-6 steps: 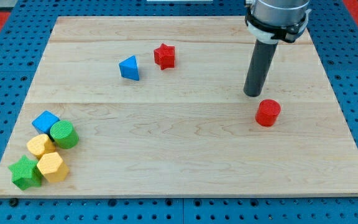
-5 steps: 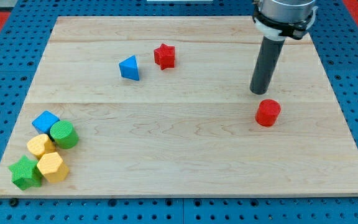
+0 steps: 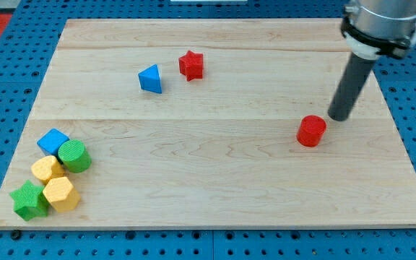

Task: Move the red circle to the group of blocks

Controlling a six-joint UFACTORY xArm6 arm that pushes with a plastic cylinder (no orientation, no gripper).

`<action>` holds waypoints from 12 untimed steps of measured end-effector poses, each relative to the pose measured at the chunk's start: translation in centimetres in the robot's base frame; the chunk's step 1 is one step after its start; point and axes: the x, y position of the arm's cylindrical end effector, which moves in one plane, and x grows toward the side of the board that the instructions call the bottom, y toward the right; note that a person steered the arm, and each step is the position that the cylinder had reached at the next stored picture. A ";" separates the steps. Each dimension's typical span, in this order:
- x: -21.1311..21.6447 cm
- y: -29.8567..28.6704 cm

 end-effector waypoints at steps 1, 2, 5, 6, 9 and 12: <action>1.6 -0.3; 2.2 -3.6; 3.6 -14.4; 5.5 -15.8; 8.4 -25.3; 8.1 -29.6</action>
